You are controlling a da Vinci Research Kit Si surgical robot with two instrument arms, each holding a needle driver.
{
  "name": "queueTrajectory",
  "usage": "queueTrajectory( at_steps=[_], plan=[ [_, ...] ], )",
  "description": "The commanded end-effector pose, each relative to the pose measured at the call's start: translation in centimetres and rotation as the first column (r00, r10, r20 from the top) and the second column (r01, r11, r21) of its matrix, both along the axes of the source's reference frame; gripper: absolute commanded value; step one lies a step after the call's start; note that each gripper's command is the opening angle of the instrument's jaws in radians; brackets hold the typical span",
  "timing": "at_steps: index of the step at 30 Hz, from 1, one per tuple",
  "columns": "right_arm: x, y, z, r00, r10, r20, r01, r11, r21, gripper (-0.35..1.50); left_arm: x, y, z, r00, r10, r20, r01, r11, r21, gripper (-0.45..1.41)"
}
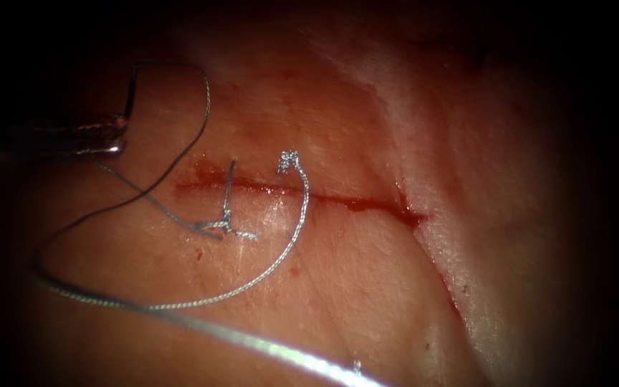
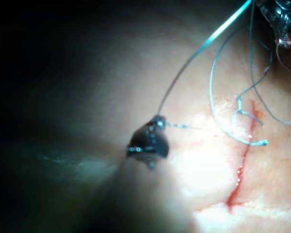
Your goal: Wound Closure
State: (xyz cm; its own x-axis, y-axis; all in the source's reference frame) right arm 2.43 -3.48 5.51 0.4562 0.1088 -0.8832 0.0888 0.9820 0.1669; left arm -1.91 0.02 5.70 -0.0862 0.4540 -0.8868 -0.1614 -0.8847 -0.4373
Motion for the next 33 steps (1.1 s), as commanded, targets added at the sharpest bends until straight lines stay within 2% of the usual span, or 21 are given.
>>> queueTrajectory(
  at_steps=[1, 9, 10, 12, 13, 17, 19, 20, 22, 23, 24, 25, 26, 28, 29, 33],
  plan=[
    [0.07, -0.11, -0.04, 0.999, -0.032, -0.010, 0.033, 0.999, 0.013, -0.35, -0.05, -0.02, 0.07, 1.000, 0.001, 0.002, -0.001, 1.000, -0.001, -0.45],
    [-0.04, -0.21, -0.16, 0.988, -0.155, -0.004, 0.155, 0.988, 0.028, -0.35, -0.04, -0.03, 0.08, 1.000, 0.001, 0.002, -0.001, 1.000, -0.001, -0.45],
    [-0.08, -0.26, -0.19, 0.977, -0.212, -0.009, 0.212, 0.976, 0.039, -0.35, -0.03, -0.03, 0.08, 1.000, 0.002, 0.002, -0.002, 1.000, -0.001, -0.45],
    [-0.09, -0.29, -0.21, 0.968, -0.250, -0.019, 0.250, 0.967, 0.050, -0.35, -0.03, -0.03, 0.08, 1.000, 0.002, 0.003, -0.002, 1.000, -0.001, -0.45],
    [-0.12, -0.37, -0.27, 0.947, -0.319, -0.028, 0.320, 0.946, 0.056, -0.35, -0.02, -0.03, 0.08, 1.000, 0.002, 0.003, -0.002, 1.000, -0.001, -0.45],
    [-0.15, -0.44, -0.33, 0.927, -0.372, -0.045, 0.374, 0.926, 0.051, -0.35, -0.03, -0.03, 0.08, 1.000, 0.002, 0.003, -0.002, 1.000, -0.001, -0.45],
    [-0.14, -0.46, -0.35, 0.922, -0.384, -0.050, 0.386, 0.921, 0.044, -0.35, -0.03, -0.03, 0.08, 1.000, 0.002, 0.003, -0.002, 1.000, -0.001, -0.45],
    [-0.12, -0.40, -0.34, 0.941, -0.335, -0.040, 0.336, 0.941, 0.041, -0.35, -0.03, -0.03, 0.08, 1.000, 0.002, 0.003, -0.002, 1.000, -0.001, -0.45],
    [-0.12, -0.37, -0.33, 0.950, -0.310, -0.047, 0.312, 0.949, 0.044, -0.32, -0.03, -0.03, 0.08, 1.000, 0.002, 0.003, -0.002, 1.000, -0.001, -0.45],
    [-0.12, -0.34, -0.31, 0.958, -0.283, -0.048, 0.285, 0.958, 0.042, -0.01, -0.03, -0.03, 0.08, 1.000, 0.002, 0.003, -0.002, 1.000, -0.001, -0.45],
    [-0.14, -0.27, -0.28, 0.968, -0.247, -0.034, 0.249, 0.967, 0.051, 0.61, -0.03, -0.03, 0.08, 1.000, 0.002, 0.003, -0.002, 1.000, -0.001, -0.45],
    [-0.14, -0.27, -0.28, 0.968, -0.247, -0.034, 0.249, 0.967, 0.051, 0.61, -0.03, -0.03, 0.08, 1.000, 0.002, 0.003, -0.002, 1.000, -0.001, -0.45],
    [-0.15, -0.22, -0.26, 0.975, -0.221, -0.021, 0.222, 0.974, 0.049, 0.94, -0.02, -0.03, 0.08, 1.000, 0.002, 0.003, -0.002, 1.000, -0.001, -0.45],
    [-0.19, -0.12, -0.23, 0.984, -0.179, 0.000, 0.179, 0.983, 0.050, 1.14, -0.02, -0.03, 0.08, 1.000, 0.002, 0.003, -0.002, 1.000, -0.001, -0.45],
    [-0.28, 0.00, -0.17, 0.993, -0.115, 0.032, 0.115, 0.993, 0.027, 1.33, -0.02, -0.03, 0.08, 1.000, 0.002, 0.003, -0.002, 1.000, -0.001, -0.45],
    [-0.49, 0.18, -0.06, 0.993, -0.075, 0.090, 0.075, 0.997, 0.013, 1.41, -0.02, -0.03, 0.08, 1.000, 0.002, 0.003, -0.002, 1.000, -0.001, -0.45]
  ],
)
